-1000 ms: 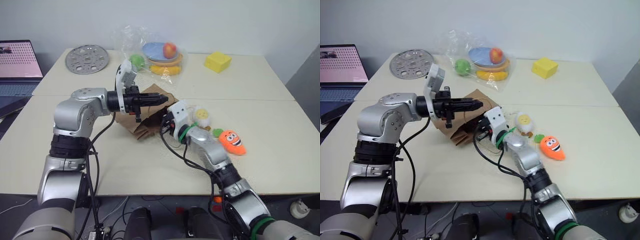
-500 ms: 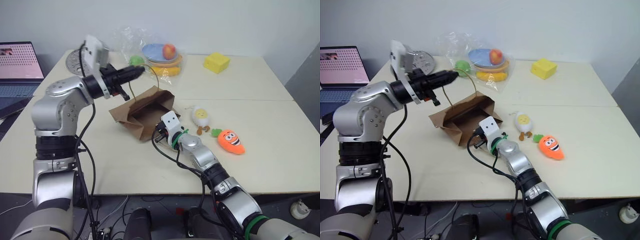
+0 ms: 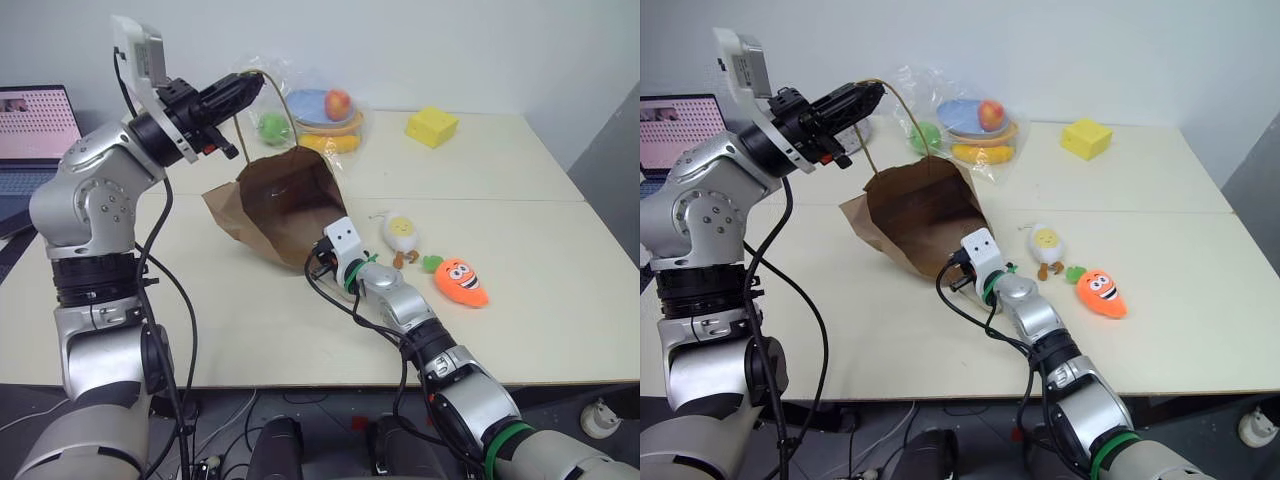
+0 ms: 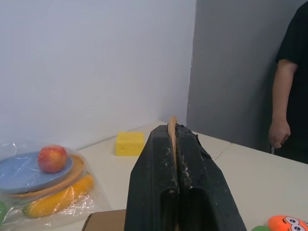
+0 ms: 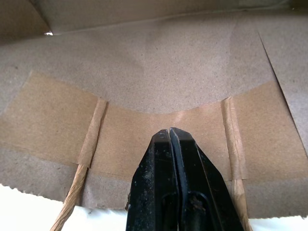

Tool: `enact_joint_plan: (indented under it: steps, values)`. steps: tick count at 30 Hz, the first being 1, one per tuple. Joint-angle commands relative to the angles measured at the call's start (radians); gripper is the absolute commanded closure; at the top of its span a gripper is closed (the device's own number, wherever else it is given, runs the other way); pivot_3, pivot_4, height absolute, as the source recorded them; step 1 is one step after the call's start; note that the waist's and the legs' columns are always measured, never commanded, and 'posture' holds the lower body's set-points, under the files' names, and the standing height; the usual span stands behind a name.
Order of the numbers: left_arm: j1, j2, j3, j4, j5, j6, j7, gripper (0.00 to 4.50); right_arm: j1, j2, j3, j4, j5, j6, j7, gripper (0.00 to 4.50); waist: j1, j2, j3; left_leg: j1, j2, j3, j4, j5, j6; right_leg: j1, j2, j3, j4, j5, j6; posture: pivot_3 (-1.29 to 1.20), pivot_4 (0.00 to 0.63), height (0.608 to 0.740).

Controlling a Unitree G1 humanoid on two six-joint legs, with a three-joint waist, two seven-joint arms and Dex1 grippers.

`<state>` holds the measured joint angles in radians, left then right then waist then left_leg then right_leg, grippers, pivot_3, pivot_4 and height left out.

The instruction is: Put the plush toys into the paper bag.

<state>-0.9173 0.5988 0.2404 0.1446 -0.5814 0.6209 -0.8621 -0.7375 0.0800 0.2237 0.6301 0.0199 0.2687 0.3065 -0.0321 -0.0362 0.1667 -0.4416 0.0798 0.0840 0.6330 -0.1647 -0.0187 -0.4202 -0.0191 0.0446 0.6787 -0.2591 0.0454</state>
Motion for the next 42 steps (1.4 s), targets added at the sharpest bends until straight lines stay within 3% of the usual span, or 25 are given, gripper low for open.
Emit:
enact_joint_plan:
  steps: [1,6,19,22,27,33,42]
  values:
    - [0.041,0.000,-0.046,-0.041,0.032,-0.047,-0.018,4.50,0.010,-0.014,-0.035,-0.060,0.015,-0.007,0.016,4.47,0.000,0.000,0.000,0.000,0.000,0.000,0.000,0.000,0.000,0.000,0.000,0.000,0.000,0.000,0.000,0.00,0.150,0.740]
    - [0.084,-0.012,-0.098,-0.030,0.076,-0.098,-0.032,4.50,0.055,-0.033,-0.028,-0.227,0.054,-0.010,0.096,4.47,0.000,0.000,0.000,-0.001,0.000,0.000,-0.002,0.000,0.000,-0.002,0.000,0.000,0.000,0.000,0.000,0.00,0.150,0.740]
    - [0.105,-0.043,-0.151,-0.011,0.085,-0.097,-0.075,4.50,0.286,-0.250,-0.108,-1.053,0.297,0.373,0.198,4.47,0.003,-0.001,0.001,-0.002,0.000,-0.001,-0.004,0.000,-0.001,-0.003,0.000,-0.002,-0.001,-0.004,-0.005,0.00,0.150,0.740]
    - [0.104,-0.044,-0.153,-0.012,0.085,-0.096,-0.078,4.50,0.400,-0.341,-0.269,-1.234,0.368,0.508,0.150,3.92,0.006,-0.001,0.001,-0.002,0.000,-0.001,-0.004,0.000,-0.001,-0.002,0.000,-0.002,-0.001,-0.006,-0.008,0.00,0.150,0.740]
    - [0.107,-0.038,-0.156,-0.015,0.079,-0.087,-0.097,4.50,0.578,-0.509,-0.408,-1.358,0.350,0.607,0.113,2.21,0.008,-0.001,0.001,-0.002,-0.001,0.000,-0.005,0.000,-0.001,-0.001,-0.001,-0.002,-0.004,-0.007,-0.009,0.00,0.150,0.740]
    - [0.109,-0.043,-0.163,-0.017,0.077,-0.080,-0.112,4.50,0.872,-0.670,-0.507,-1.357,0.346,0.572,0.216,0.06,0.004,-0.002,0.001,-0.002,0.000,-0.001,-0.005,-0.001,-0.001,-0.001,-0.001,-0.002,-0.004,-0.007,-0.008,0.00,0.150,0.740]
    - [0.114,-0.037,-0.158,-0.027,0.074,-0.070,-0.118,4.50,0.916,-0.706,-0.459,-1.183,0.266,0.406,0.220,0.02,0.002,-0.003,0.002,0.001,-0.001,-0.001,-0.004,-0.001,-0.001,0.000,-0.001,0.000,-0.005,-0.008,-0.007,0.00,0.150,0.740]
